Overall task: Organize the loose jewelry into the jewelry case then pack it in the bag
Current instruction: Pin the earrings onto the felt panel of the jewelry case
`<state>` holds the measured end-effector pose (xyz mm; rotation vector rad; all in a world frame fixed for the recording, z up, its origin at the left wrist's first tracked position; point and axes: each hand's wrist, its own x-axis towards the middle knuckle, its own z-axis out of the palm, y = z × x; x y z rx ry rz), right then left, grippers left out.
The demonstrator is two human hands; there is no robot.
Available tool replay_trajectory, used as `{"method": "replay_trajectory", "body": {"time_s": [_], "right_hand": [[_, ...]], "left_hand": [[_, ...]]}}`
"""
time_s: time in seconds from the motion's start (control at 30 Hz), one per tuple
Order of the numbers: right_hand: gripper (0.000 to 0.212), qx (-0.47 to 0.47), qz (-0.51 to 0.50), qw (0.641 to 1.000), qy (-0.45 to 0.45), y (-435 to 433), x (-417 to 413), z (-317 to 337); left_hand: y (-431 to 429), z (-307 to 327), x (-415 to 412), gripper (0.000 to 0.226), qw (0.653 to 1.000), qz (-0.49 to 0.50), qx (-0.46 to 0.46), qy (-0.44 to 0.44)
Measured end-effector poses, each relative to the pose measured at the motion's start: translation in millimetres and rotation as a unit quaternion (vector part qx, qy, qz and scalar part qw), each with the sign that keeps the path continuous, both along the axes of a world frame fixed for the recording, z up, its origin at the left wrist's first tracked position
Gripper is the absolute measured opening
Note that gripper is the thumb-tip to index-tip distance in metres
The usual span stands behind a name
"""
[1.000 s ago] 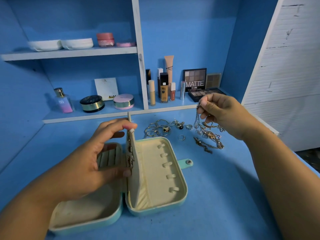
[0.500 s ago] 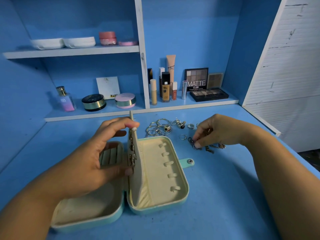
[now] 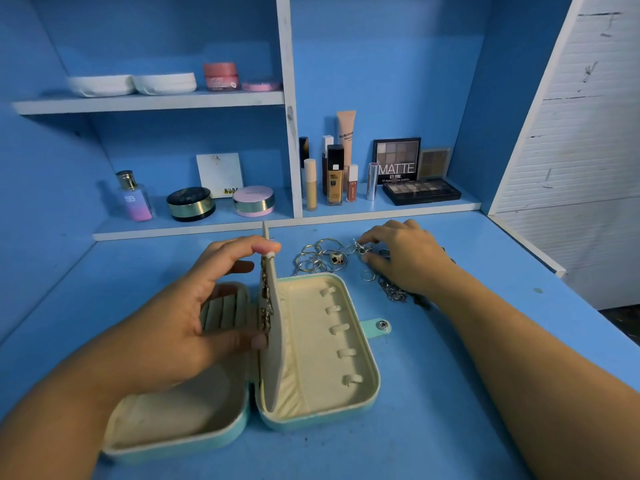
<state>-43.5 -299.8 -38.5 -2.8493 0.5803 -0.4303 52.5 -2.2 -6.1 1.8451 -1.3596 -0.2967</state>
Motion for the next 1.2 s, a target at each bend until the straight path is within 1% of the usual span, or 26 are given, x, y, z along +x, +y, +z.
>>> {"method": "replay_trajectory", "body": {"time_s": [0.17,0.23,0.3,0.37,0.47,0.53,0.63,0.73,0.8,0.87,0.97,1.03,1.1,1.2], "right_hand": [[0.019,0.011,0.004,1.000,0.003,-8,-5,2],[0.009,0.039,0.009,0.999,-0.011,-11,-8,5],[0.004,0.090,-0.004,0.995,-0.048,-14,-12,8],[0.005,0.134,-0.021,0.988,-0.078,-17,-15,12],[0.009,0.149,-0.045,0.982,-0.104,-21,-18,14],[0.012,0.136,-0.064,0.984,-0.099,-23,-19,13],[0.018,0.095,-0.081,0.991,-0.043,-23,-17,10],[0.024,0.040,-0.065,0.997,0.007,-20,-14,7],[0.025,0.023,-0.058,0.998,0.026,-18,-12,6],[0.024,0.029,-0.055,0.998,0.022,-16,-12,7],[0.020,0.021,-0.042,0.999,-0.021,-14,-13,10],[0.022,0.006,-0.012,0.999,-0.041,-8,-13,12],[0.026,-0.003,0.050,0.998,-0.043,5,-10,13],[0.032,-0.049,0.135,0.990,-0.001,24,-1,7]], "left_hand": [[0,1,-1,0.080,1.000,0.002,0.006,0.000],[0,1,-1,0.079,1.000,0.001,0.005,0.003],[1,2,-2,0.079,1.000,0.003,0.005,0.004],[1,3,-2,0.080,1.000,0.003,0.007,0.000],[1,2,-3,0.082,1.000,0.003,0.010,0.008],[1,2,-3,0.081,1.000,0.003,0.012,0.016],[1,3,-3,0.081,1.000,0.002,0.014,0.020],[1,3,-3,0.082,1.000,0.003,0.015,0.019],[1,3,-3,0.082,1.000,0.003,0.016,0.020],[1,3,-3,0.083,1.000,0.002,0.017,0.019],[2,3,-3,0.084,1.000,0.002,0.016,0.025],[1,3,-3,0.084,0.999,0.000,0.017,0.027],[1,2,-3,0.083,1.000,0.005,0.020,0.020],[1,2,-5,0.082,1.000,0.007,0.023,0.017]]}}
